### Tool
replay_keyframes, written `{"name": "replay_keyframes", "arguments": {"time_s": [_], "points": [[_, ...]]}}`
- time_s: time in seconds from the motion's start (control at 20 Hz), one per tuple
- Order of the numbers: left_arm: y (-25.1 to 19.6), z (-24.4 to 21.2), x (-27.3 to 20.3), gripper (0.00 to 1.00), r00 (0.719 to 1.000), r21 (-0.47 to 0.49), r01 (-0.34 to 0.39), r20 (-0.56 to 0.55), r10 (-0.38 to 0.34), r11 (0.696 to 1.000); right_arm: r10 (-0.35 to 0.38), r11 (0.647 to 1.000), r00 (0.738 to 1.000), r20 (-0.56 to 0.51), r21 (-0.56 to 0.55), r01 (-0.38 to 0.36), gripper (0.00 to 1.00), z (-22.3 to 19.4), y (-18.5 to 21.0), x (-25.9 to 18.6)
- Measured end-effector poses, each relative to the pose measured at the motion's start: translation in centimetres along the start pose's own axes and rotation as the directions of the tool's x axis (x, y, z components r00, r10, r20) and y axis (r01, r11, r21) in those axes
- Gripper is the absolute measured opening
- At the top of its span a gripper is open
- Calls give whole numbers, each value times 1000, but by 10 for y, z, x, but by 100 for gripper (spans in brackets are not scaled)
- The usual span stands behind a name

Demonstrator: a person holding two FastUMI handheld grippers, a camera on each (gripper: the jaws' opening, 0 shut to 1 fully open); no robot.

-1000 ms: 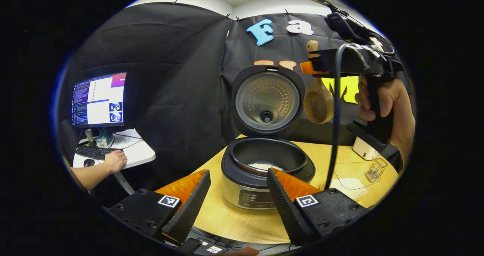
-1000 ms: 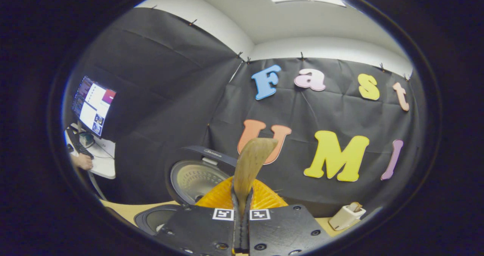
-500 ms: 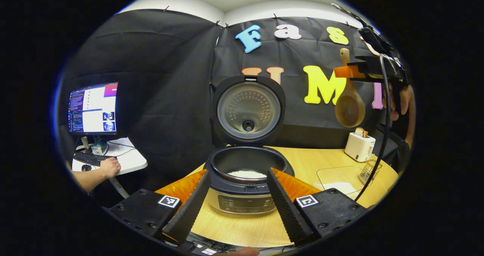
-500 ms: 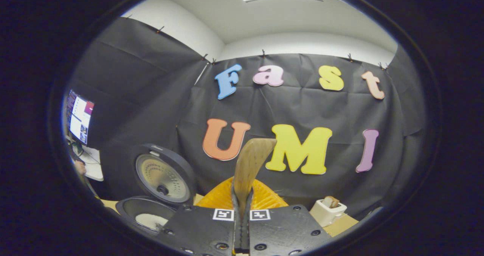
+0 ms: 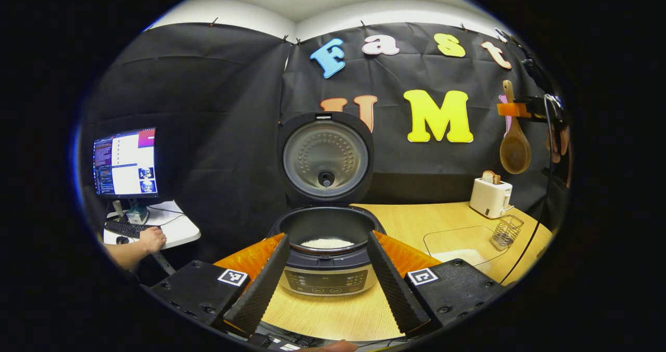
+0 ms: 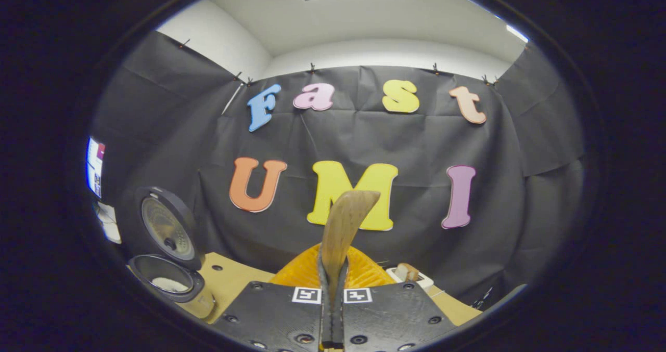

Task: Close the left gripper, press the button to open the rice cooker; take a wooden spoon from the chopstick holder with the right hand, scoop a spoonful of rice and pour it into the rice cooker, then put the wooden spoon back into the chopstick holder.

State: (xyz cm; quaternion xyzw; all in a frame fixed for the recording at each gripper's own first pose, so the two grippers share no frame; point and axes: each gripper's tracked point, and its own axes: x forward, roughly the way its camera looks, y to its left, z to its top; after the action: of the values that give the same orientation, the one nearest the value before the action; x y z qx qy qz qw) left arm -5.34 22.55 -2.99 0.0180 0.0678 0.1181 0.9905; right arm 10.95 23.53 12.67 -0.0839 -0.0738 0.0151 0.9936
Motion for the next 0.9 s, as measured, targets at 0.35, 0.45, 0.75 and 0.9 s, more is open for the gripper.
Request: {"name": "replay_keyframes", "arguments": {"time_s": [0.35, 0.45, 0.75, 0.9], "points": [[-25, -1, 2, 95, 999, 42, 35, -3, -35, 999, -130, 990, 984, -125, 36, 135, 1, -77, -81, 35], [-31, -1, 2, 96, 999, 47, 48, -4, -48, 998, -160, 987, 976, -146, -12, 160, 1, -103, -95, 44], [-30, -2, 3, 95, 999, 44, 52, -4, -52, 998, -184, 981, 944, -274, 5, 193, 4, -182, -118, 65], [-25, -5, 4, 95, 999, 36, 40, -15, -39, 999, -184, 978, 927, -327, 36, 206, 6, -205, -120, 66]]}}
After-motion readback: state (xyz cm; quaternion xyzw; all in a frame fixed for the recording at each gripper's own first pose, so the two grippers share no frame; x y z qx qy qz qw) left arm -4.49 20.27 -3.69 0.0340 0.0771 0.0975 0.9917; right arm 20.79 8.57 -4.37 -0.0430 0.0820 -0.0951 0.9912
